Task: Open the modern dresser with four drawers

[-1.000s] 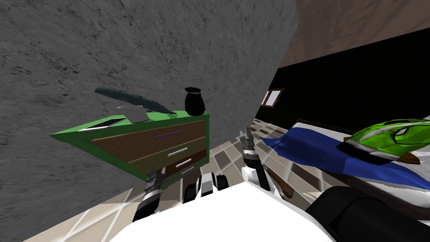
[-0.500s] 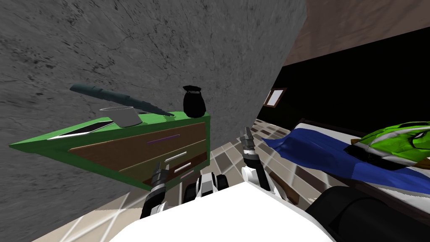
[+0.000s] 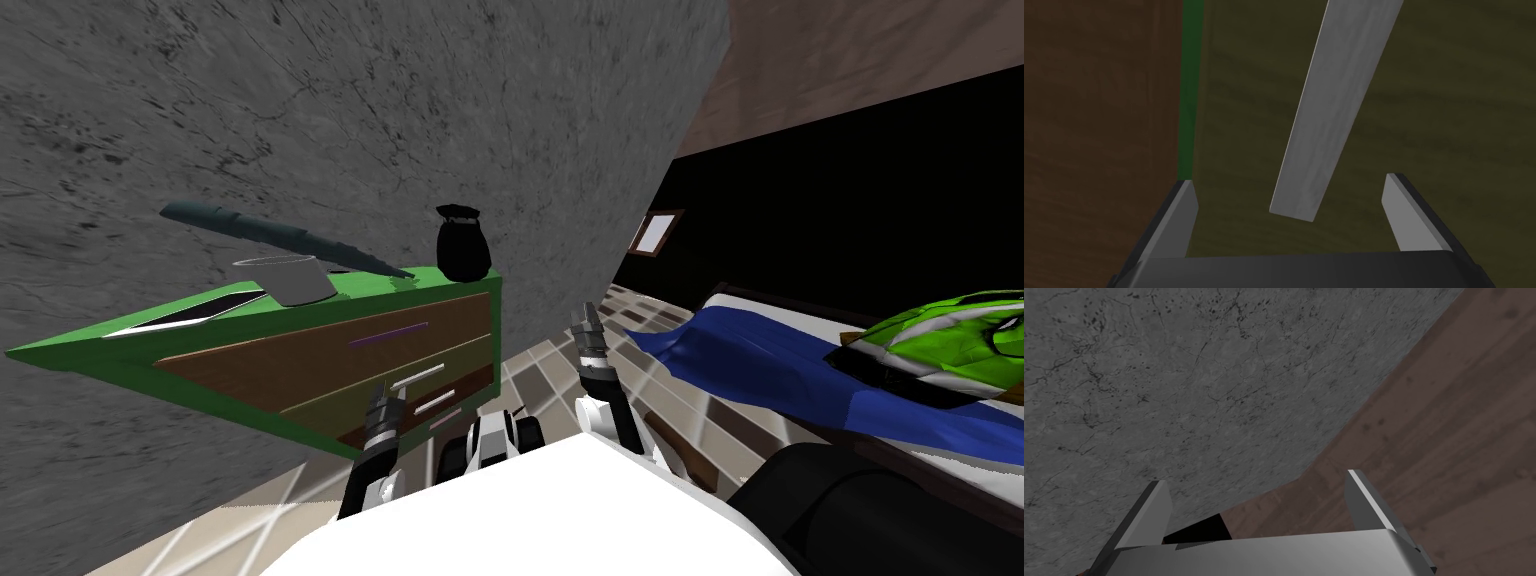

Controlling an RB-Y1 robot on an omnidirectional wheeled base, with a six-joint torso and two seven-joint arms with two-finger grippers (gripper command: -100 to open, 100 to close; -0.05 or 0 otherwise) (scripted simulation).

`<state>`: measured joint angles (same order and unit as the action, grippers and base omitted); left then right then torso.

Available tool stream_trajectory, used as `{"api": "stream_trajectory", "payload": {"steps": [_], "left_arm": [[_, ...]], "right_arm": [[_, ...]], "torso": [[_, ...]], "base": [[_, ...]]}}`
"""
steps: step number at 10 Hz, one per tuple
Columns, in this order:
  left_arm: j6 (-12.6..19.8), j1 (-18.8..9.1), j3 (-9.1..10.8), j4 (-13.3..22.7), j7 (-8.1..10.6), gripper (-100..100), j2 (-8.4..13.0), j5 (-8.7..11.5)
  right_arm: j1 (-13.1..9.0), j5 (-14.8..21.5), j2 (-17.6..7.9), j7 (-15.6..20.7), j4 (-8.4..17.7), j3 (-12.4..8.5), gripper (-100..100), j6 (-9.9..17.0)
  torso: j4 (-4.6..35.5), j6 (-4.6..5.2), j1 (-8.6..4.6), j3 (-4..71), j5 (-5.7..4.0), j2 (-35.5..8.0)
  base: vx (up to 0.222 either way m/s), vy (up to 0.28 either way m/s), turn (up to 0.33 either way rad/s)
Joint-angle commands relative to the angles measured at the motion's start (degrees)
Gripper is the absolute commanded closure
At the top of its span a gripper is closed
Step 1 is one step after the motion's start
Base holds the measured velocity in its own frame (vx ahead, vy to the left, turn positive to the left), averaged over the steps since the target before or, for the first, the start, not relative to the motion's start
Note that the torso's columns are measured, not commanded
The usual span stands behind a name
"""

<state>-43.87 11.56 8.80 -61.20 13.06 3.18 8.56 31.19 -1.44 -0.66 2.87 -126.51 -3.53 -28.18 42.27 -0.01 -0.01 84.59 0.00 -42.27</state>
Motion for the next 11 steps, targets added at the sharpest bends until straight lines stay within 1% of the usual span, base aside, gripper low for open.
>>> {"api": "stream_trajectory", "payload": {"steps": [1,2,5,6,7,9,10,11], "left_arm": [[-0.6,0.77,-0.23,-0.06,-0.05,100,-0.37,-0.15],[-0.03,1.15,-0.36,-1.2,0.13,100,-0.16,-0.19],[0.97,1.49,-0.54,-2.58,0.4,100,0.09,-0.21],[0.85,1.39,-0.48,-2.04,0.28,100,0.05,-0.21],[1.14,2.05,-0.71,-2.53,0.47,100,0.09,-0.29],[1.13,2.63,-0.99,-3.39,0.71,100,0.19,-0.39],[4.03,1.74,-0.44,-5.09,0.93,-100,1.01,-0.06],[4.18,1.74,-0.44,-5.09,0.93,-100,1.01,-0.06]], "right_arm": [[-0.01,0.0,0.0,0.0,0.0,0.0,0,0.0],[-0.01,0.0,0.0,0.0,0.0,0.0,0,0.0],[-0.03,0.0,0.01,0.0,0.0,0.02,0,0.01],[-0.03,0.0,0.01,0.0,0.0,0.02,0,0.01],[-0.02,0.0,0.01,0.0,0.0,0.01,0,0.0],[-0.03,0.0,0.01,0.0,0.0,0.01,0,0.0],[-0.03,0.0,0.01,0.0,0.0,0.01,0,0.01],[-0.02,0.0,0.01,0.0,0.0,0.01,0,0.01]], "torso": [[0.06,0.0,-0.05,-0.13,-0.01,-0.21],[0.04,0.05,0.01,-0.1,0.04,-0.1],[0.14,-0.06,-0.16,-0.24,-0.07,-0.39],[0.18,-0.01,-0.17,-0.18,-0.12,-0.32],[0.18,0.02,-0.03,0.04,-0.15,0.08],[0.1,0.03,-0.18,-0.16,-0.05,-0.28],[0.14,0.02,-0.1,-0.16,-0.08,-0.26],[0.06,0.02,0.01,0.01,-0.05,0.05]], "base": [[-0.022,-0.004,0.007],[-0.104,-0.018,0.015],[-0.188,-0.075,0.024],[-0.101,-0.043,0.01],[-0.135,-0.051,0.012],[-0.206,-0.065,0.02],[-0.13,-0.038,0.027],[-0.043,-0.029,0.009]]}}
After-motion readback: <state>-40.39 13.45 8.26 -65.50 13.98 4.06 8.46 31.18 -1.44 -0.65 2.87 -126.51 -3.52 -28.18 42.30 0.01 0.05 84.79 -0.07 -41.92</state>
